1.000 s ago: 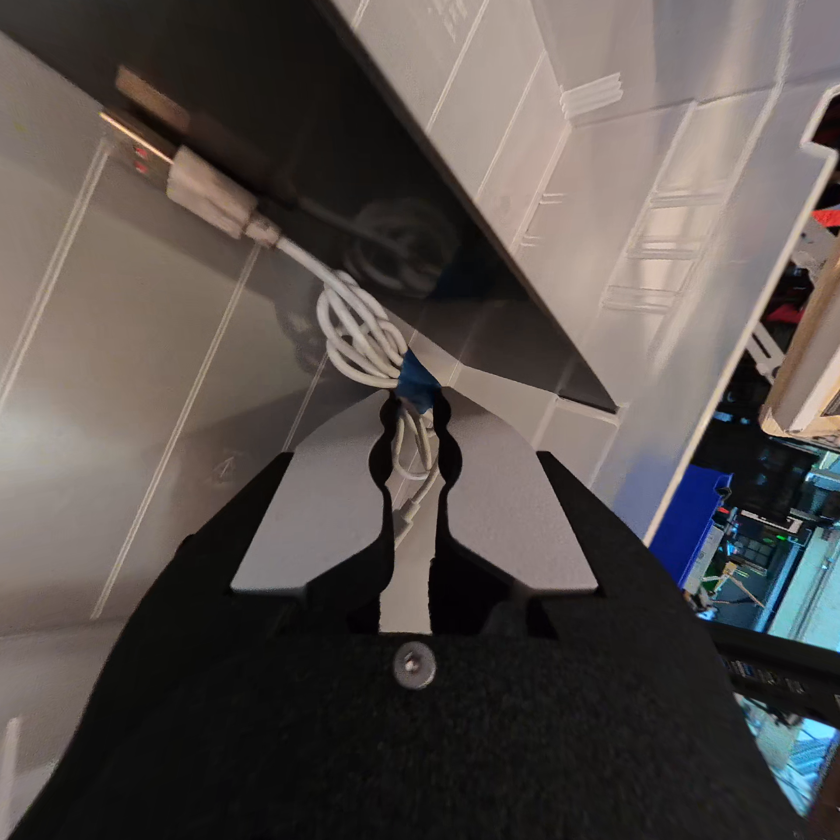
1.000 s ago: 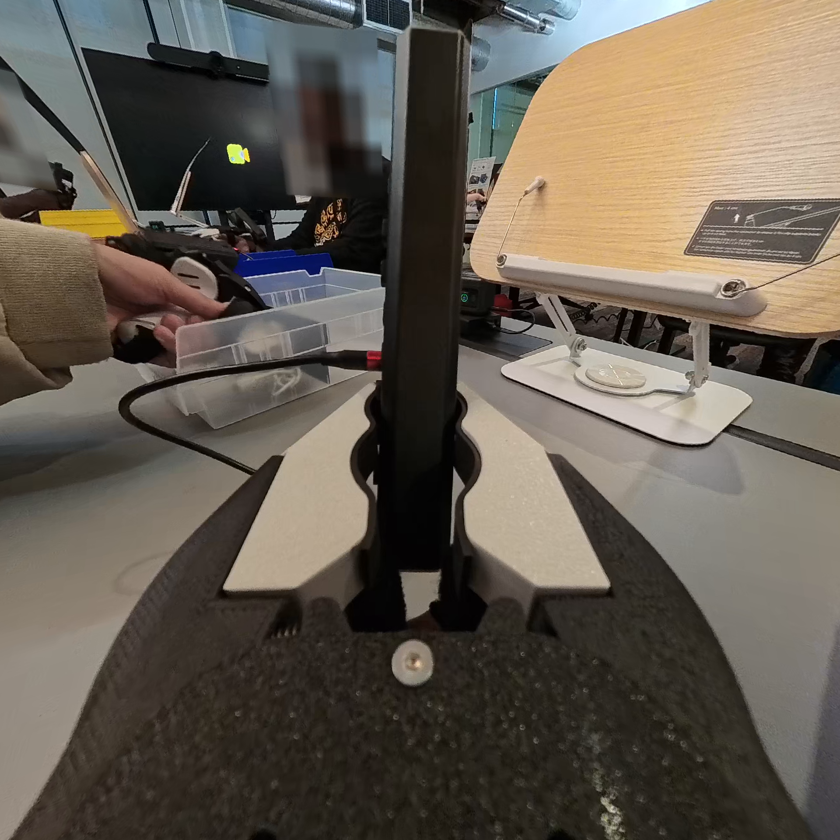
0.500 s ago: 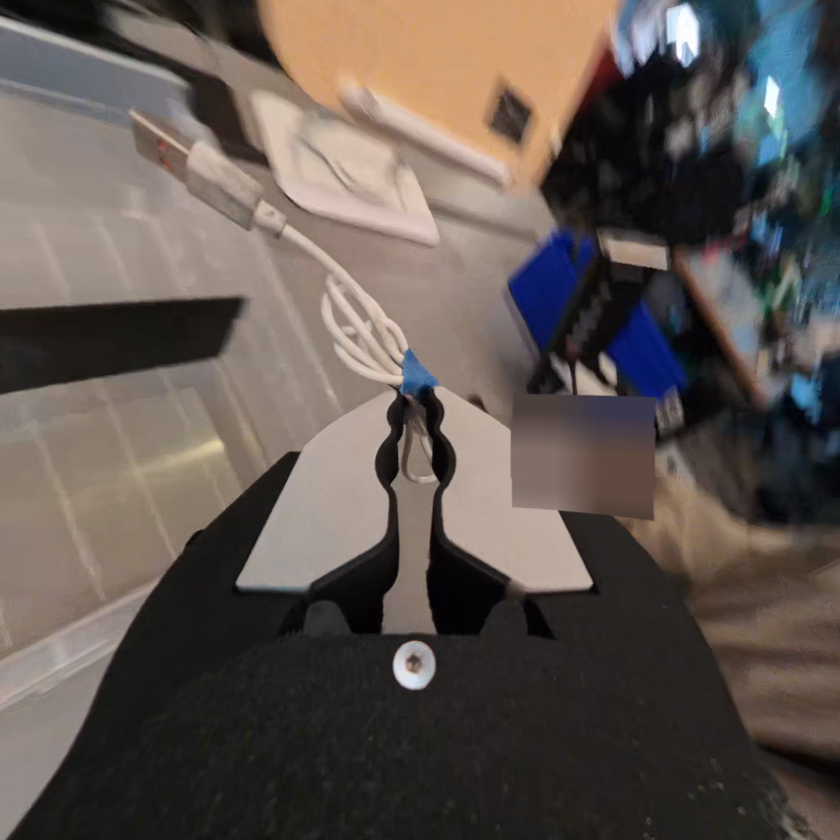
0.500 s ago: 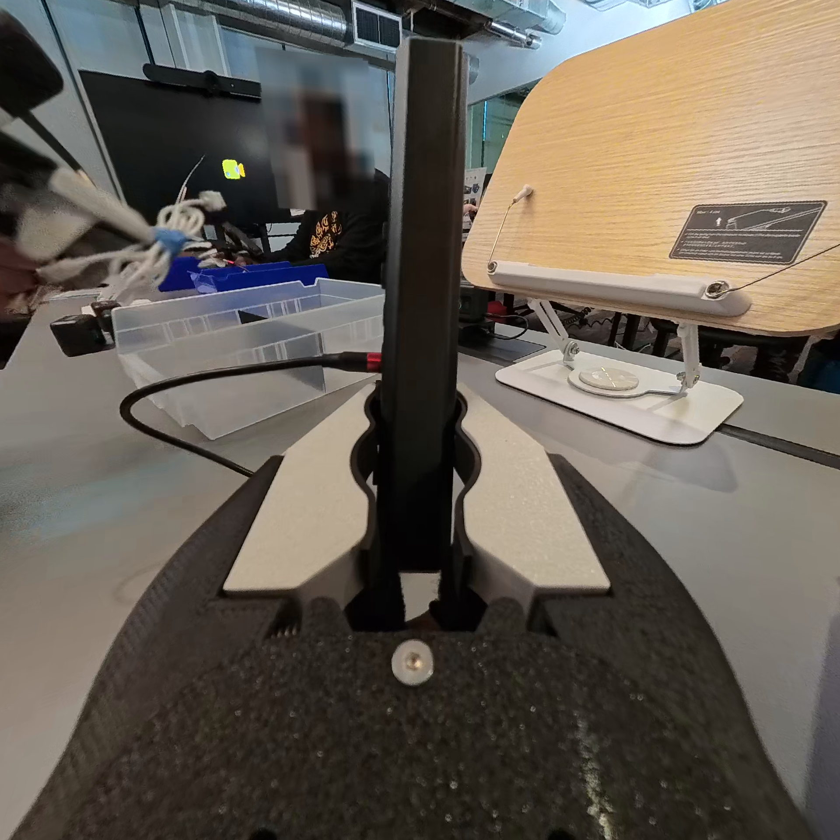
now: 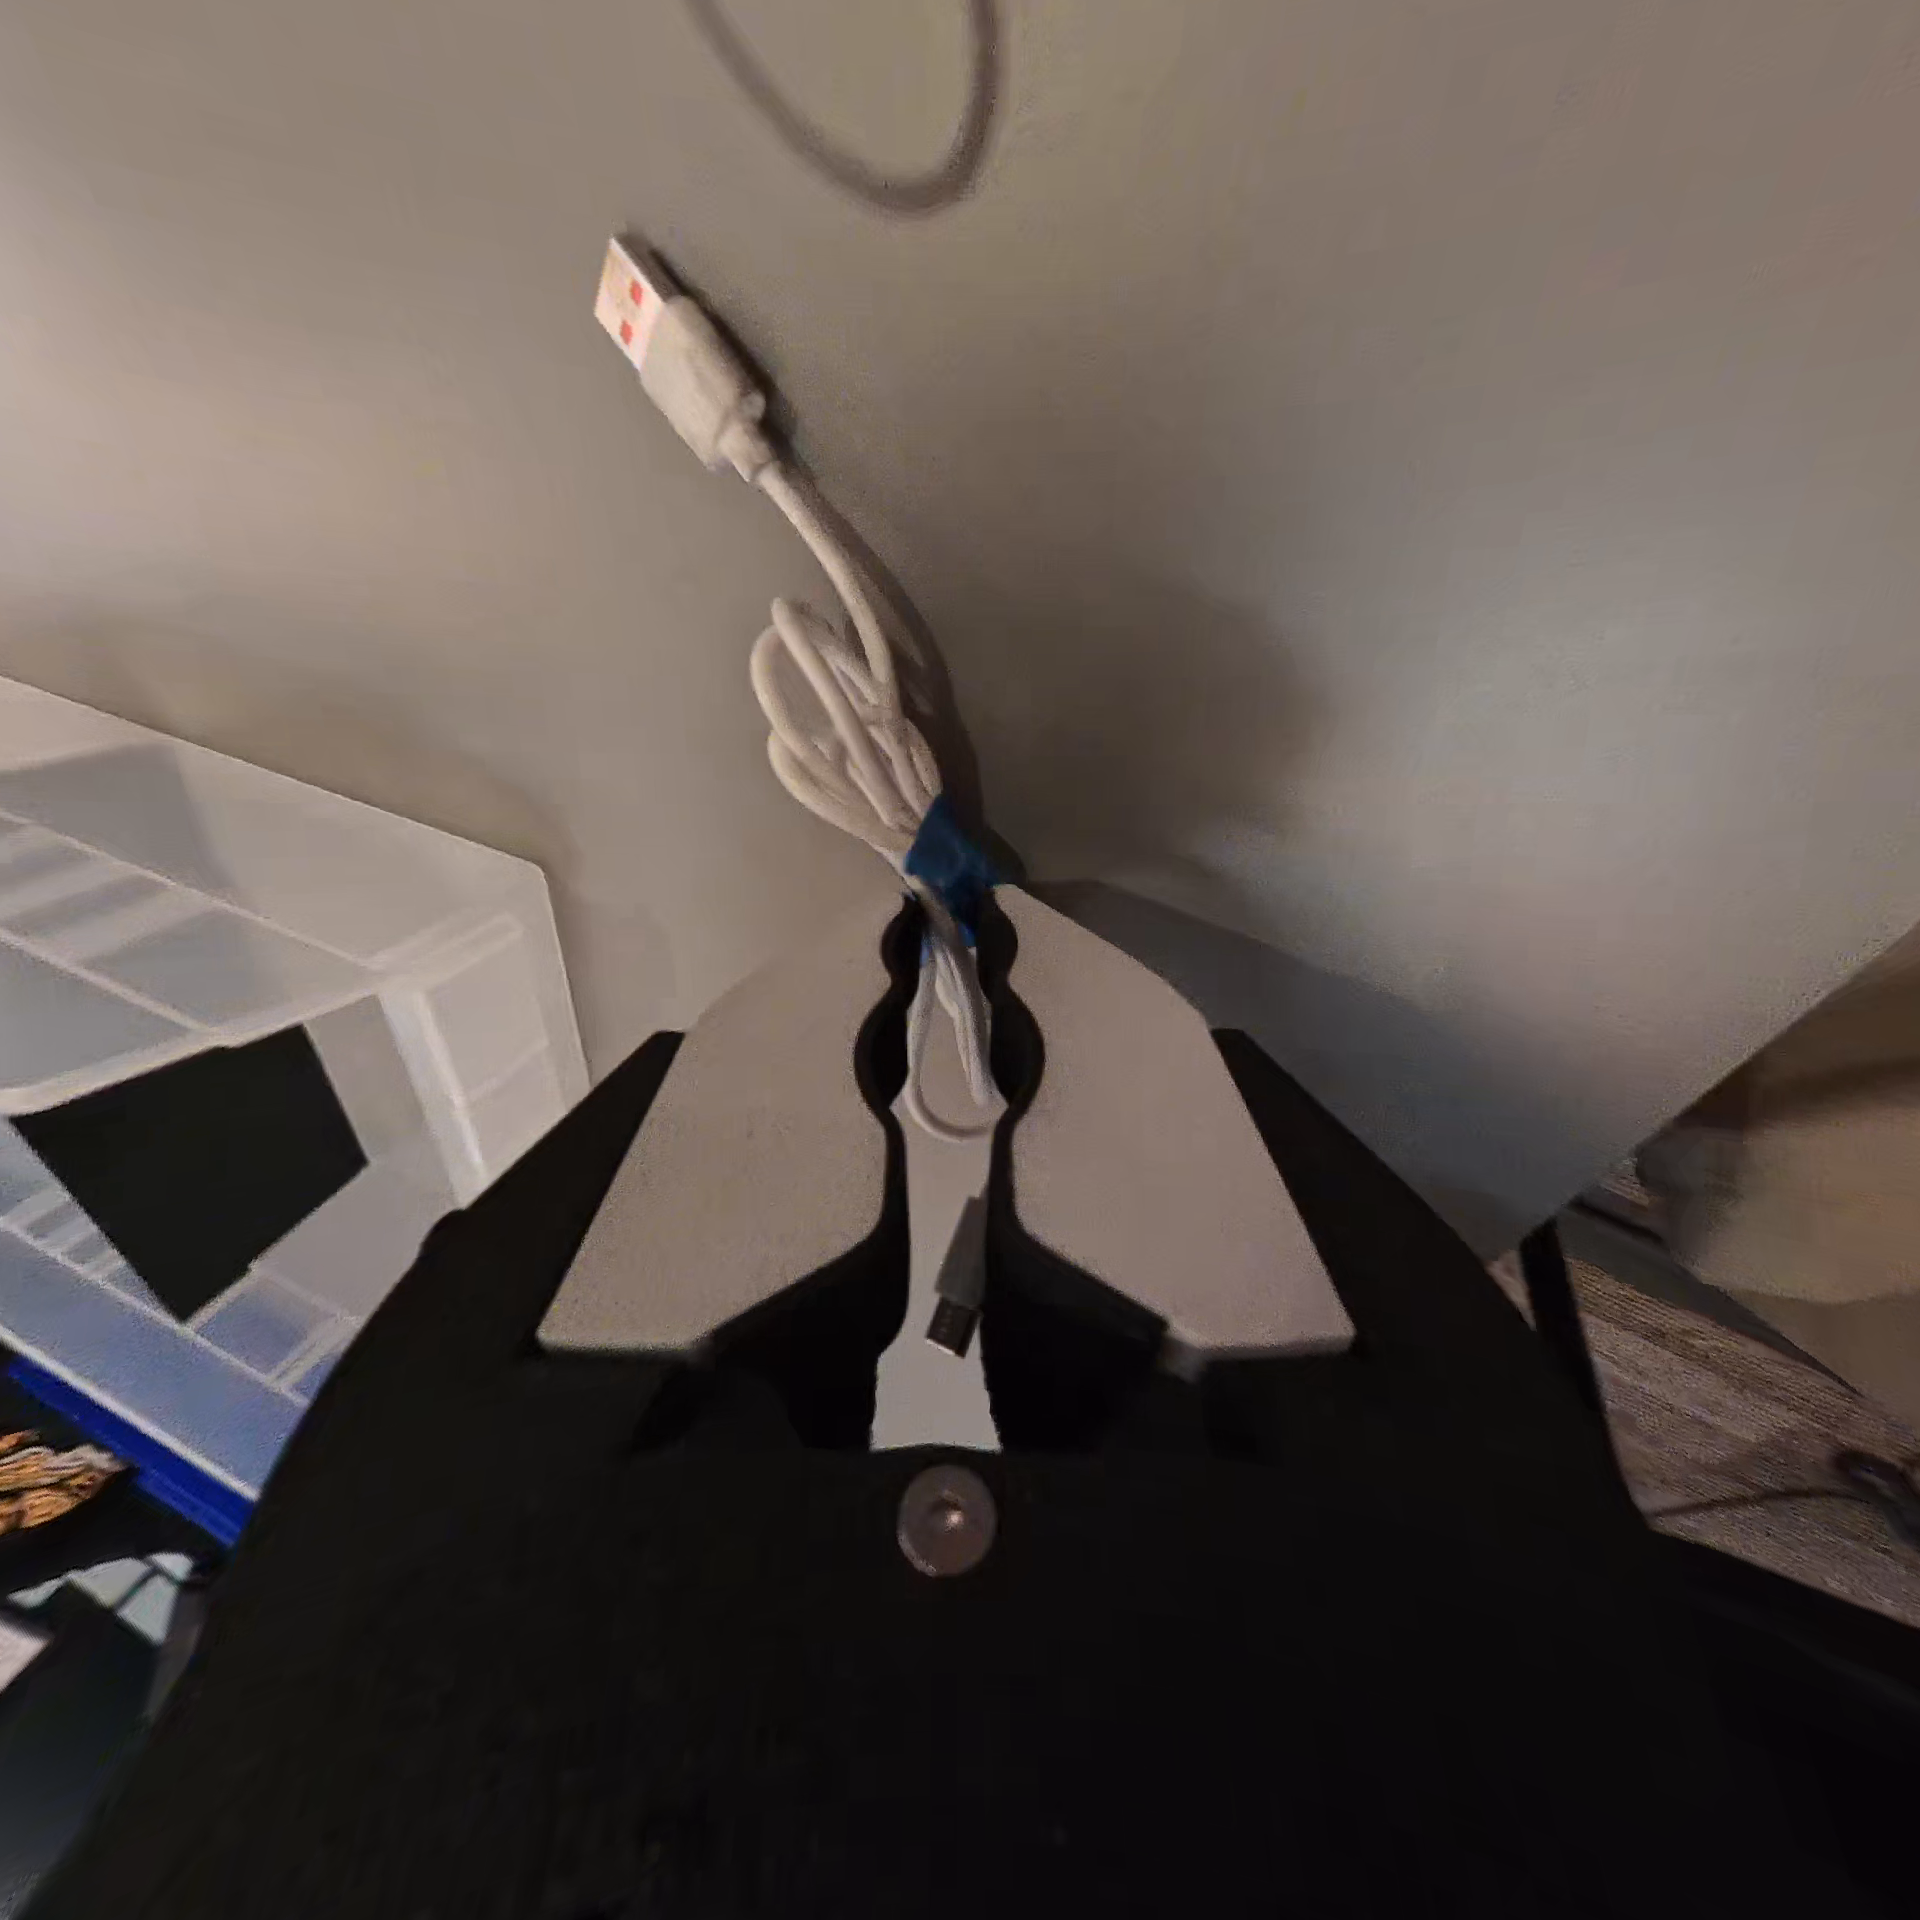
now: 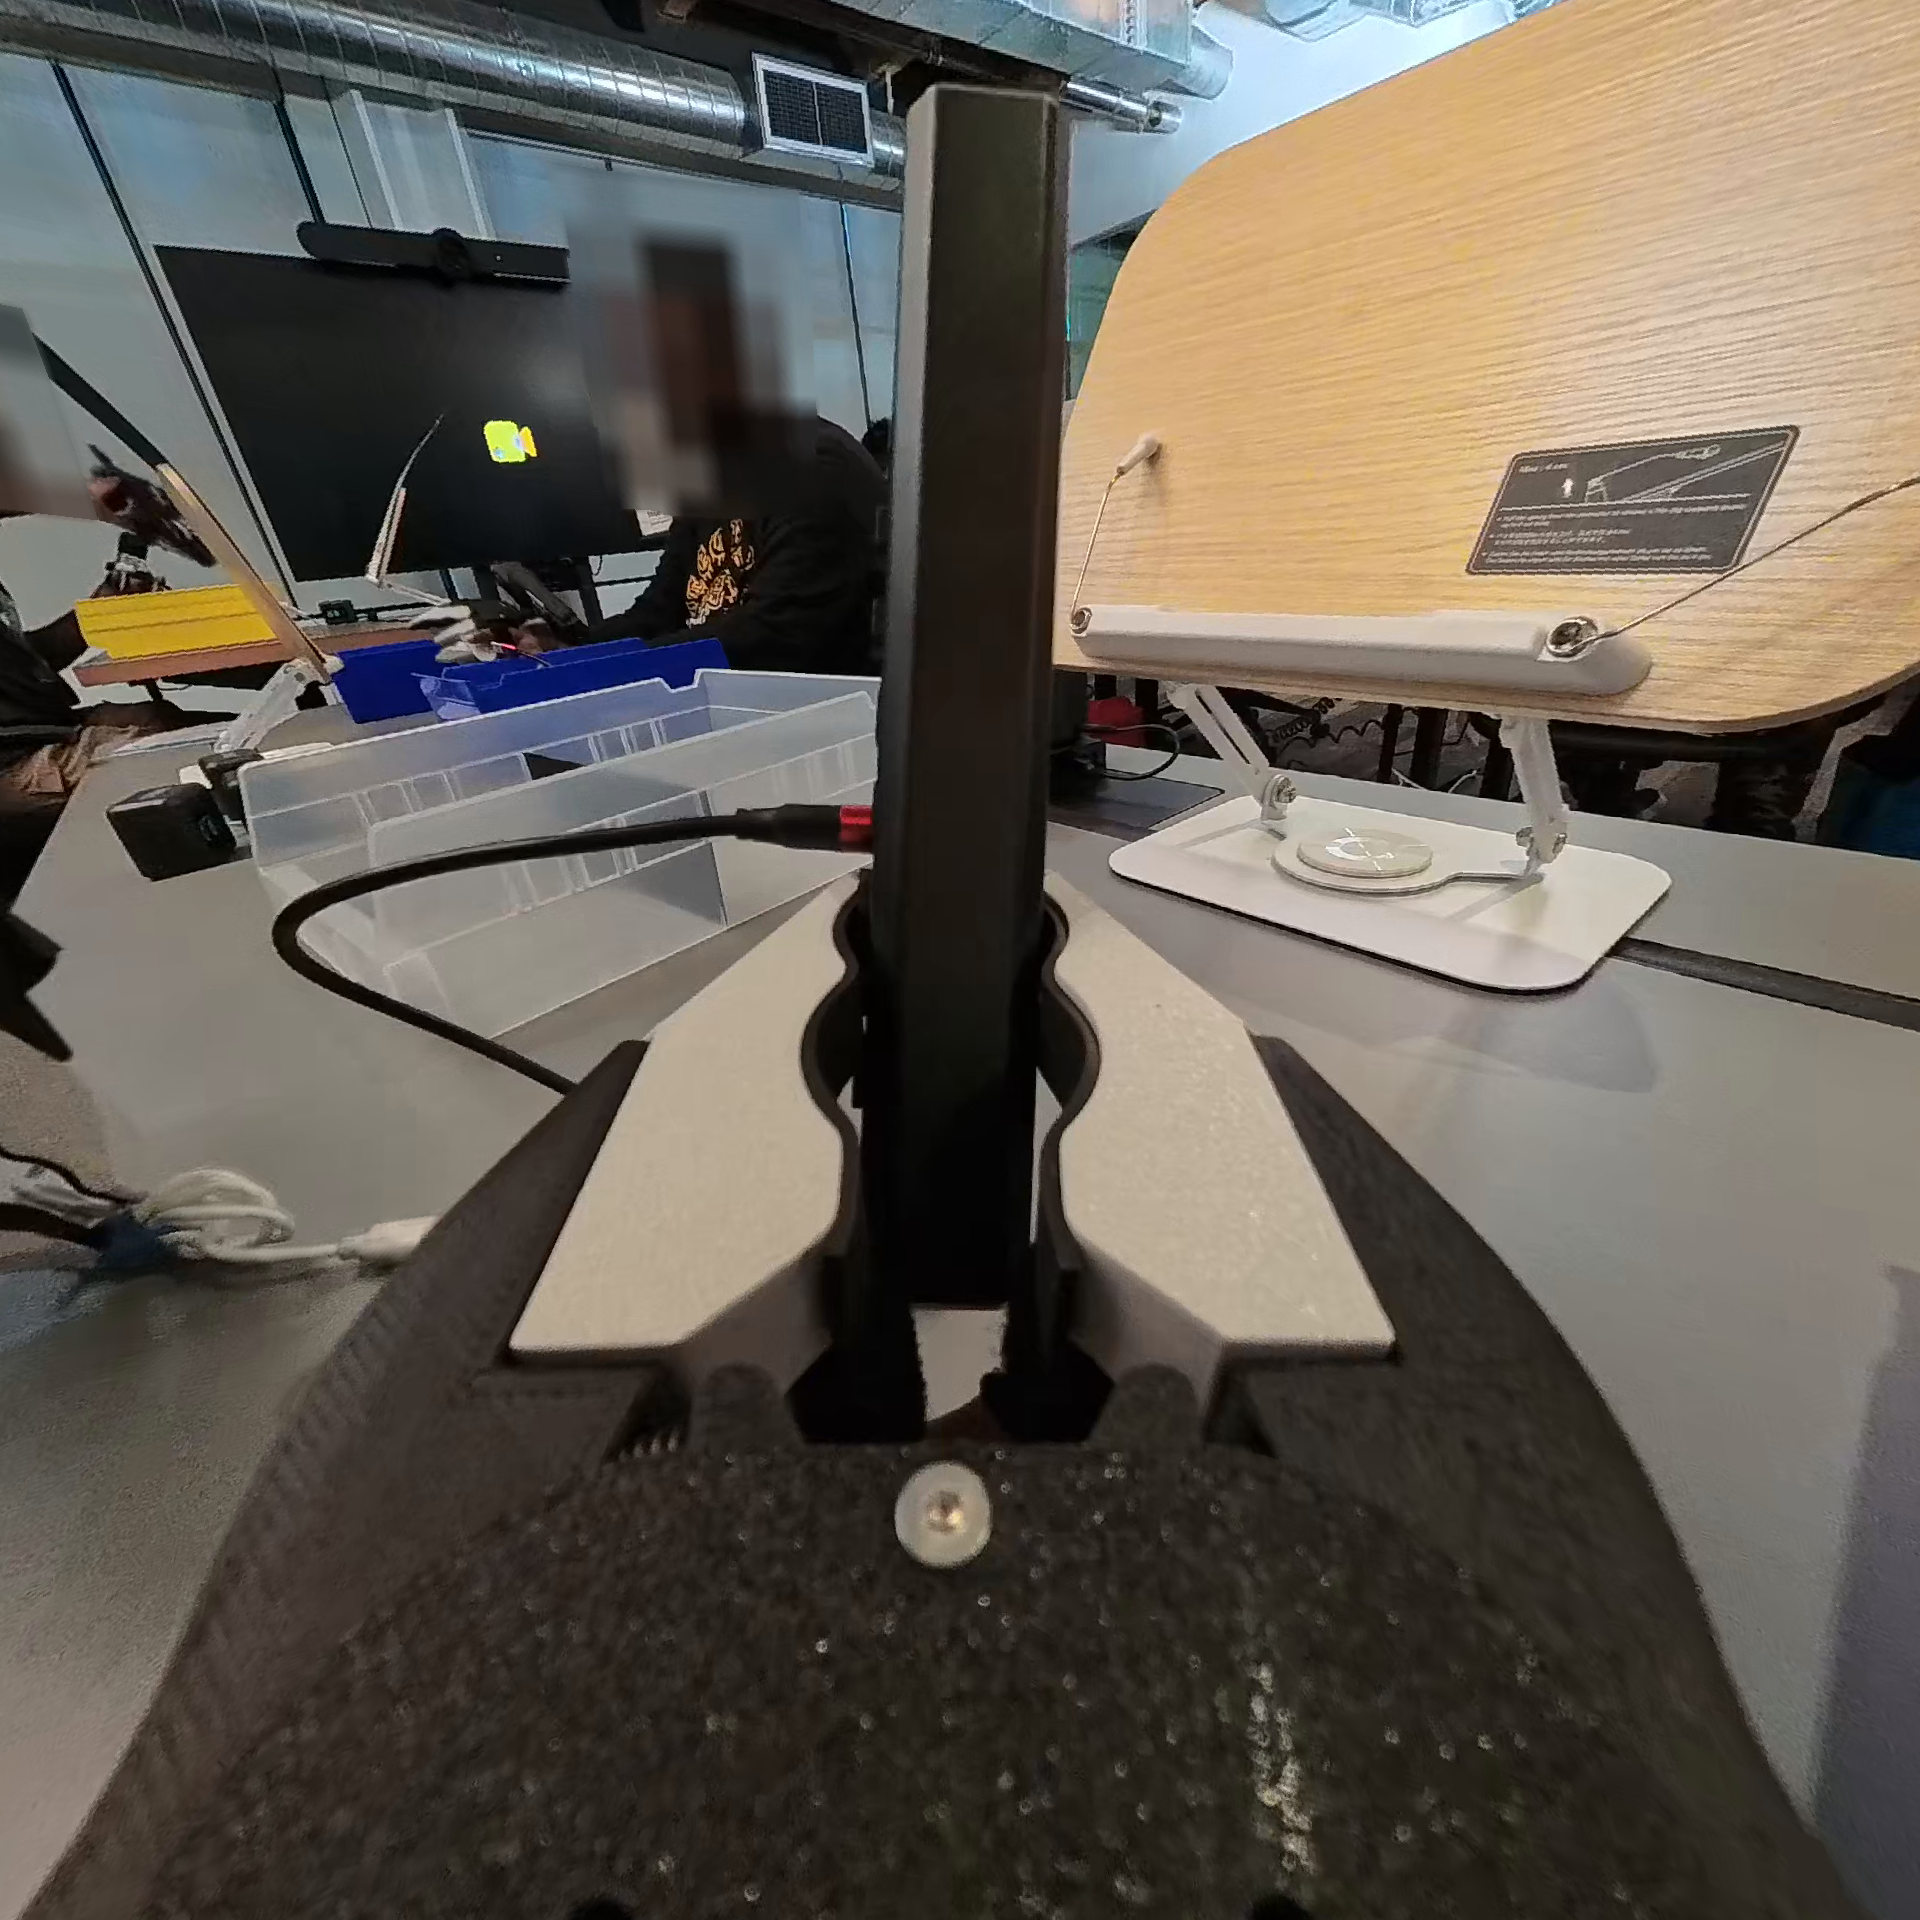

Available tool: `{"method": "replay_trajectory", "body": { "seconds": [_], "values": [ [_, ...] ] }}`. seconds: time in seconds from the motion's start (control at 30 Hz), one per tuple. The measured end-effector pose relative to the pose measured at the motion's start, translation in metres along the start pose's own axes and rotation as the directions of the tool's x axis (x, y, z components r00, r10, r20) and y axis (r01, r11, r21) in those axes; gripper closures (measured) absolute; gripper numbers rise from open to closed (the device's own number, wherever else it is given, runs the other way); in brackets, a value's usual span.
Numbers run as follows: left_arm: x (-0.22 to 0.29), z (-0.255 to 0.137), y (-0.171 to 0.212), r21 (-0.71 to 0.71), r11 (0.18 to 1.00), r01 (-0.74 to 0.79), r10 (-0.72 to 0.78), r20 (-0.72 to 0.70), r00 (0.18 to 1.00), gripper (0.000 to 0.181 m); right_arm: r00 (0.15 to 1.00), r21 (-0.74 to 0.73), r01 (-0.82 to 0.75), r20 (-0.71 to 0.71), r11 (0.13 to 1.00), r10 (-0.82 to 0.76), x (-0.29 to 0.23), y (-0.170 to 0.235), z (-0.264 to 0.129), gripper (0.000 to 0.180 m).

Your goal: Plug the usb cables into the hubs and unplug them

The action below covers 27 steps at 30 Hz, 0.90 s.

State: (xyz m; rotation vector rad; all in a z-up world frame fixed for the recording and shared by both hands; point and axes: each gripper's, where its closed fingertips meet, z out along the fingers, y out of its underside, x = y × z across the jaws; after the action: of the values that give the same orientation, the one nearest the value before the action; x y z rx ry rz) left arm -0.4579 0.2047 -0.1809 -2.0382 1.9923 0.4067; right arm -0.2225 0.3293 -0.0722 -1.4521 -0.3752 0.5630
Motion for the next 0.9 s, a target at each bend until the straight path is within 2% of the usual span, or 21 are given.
{"method": "replay_trajectory", "body": {
  "seconds": [0.03, 0.17, 0.2, 0.23, 0.3, 0.37, 0.4, 0.43, 0.47, 0.5, 0.6, 0.77, 0.9],
  "values": [
    [0.003, -0.001, -0.003, 0.012, 1.0, -0.009, 0.009, 0.005, 1.0, 0.171, 1.0, -0.002, 0.003, 0.002, 1.0, -0.003, 0.0, 0.0, 0.0, 0.152],
    [0.015, -0.01, -0.013, 0.11, 0.993, 0.035, -0.029, -0.052, 0.998, 0.163, 1.0, -0.011, 0.015, 0.01, 1.0, -0.015, -0.003, 0.001, 0.001, 0.152],
    [0.016, -0.013, -0.015, 0.138, 0.988, 0.063, -0.055, -0.064, 0.996, 0.157, 1.0, -0.012, 0.018, 0.011, 1.0, -0.017, -0.003, 0.002, 0.001, 0.152],
    [0.015, -0.016, -0.016, 0.163, 0.982, 0.098, -0.088, -0.069, 0.994, 0.148, 1.0, -0.013, 0.019, 0.013, 1.0, -0.019, -0.004, 0.002, 0.001, 0.152],
    [0.004, -0.022, -0.02, 0.228, 0.953, 0.202, -0.193, -0.062, 0.979, 0.141, 1.0, -0.014, 0.022, 0.013, 1.0, -0.021, -0.004, 0.002, 0.001, 0.152],
    [-0.008, -0.032, -0.033, 0.361, 0.872, 0.33, -0.311, -0.11, 0.944, 0.129, 1.0, -0.015, 0.022, 0.014, 1.0, -0.022, -0.004, 0.002, 0.001, 0.152],
    [-0.015, -0.039, -0.042, 0.44, 0.806, 0.397, -0.371, -0.147, 0.917, 0.121, 1.0, -0.015, 0.023, 0.014, 1.0, -0.023, -0.004, 0.002, 0.002, 0.152],
    [-0.021, -0.044, -0.051, 0.504, 0.733, 0.457, -0.422, -0.192, 0.886, 0.119, 1.0, -0.016, 0.024, 0.015, 1.0, -0.024, -0.004, 0.002, 0.002, 0.152],
    [-0.026, -0.046, -0.056, 0.545, 0.675, 0.498, -0.456, -0.222, 0.862, 0.124, 1.0, -0.017, 0.025, 0.016, 1.0, -0.025, -0.005, 0.002, 0.002, 0.152],
    [-0.03, -0.045, -0.06, 0.57, 0.645, 0.509, -0.468, -0.232, 0.853, 0.126, 1.0, -0.017, 0.027, 0.016, 0.999, -0.027, -0.005, 0.002, 0.002, 0.152],
    [-0.024, -0.035, -0.069, 0.575, 0.646, 0.502, -0.434, -0.264, 0.861, 0.135, 0.999, -0.015, 0.028, 0.018, 0.999, -0.028, -0.005, 0.002, 0.001, 0.152],
    [-0.011, -0.013, -0.078, 0.485, 0.692, 0.535, -0.42, -0.333, 0.844, 0.131, 0.999, -0.02, 0.029, 0.022, 0.999, -0.029, -0.006, 0.003, 0.002, 0.152],
    [-0.017, -0.003, -0.083, 0.457, 0.674, 0.581, -0.441, -0.382, 0.812, 0.132, 0.999, -0.022, 0.03, 0.023, 0.999, -0.029, -0.006, 0.003, 0.002, 0.152]
  ]
}}
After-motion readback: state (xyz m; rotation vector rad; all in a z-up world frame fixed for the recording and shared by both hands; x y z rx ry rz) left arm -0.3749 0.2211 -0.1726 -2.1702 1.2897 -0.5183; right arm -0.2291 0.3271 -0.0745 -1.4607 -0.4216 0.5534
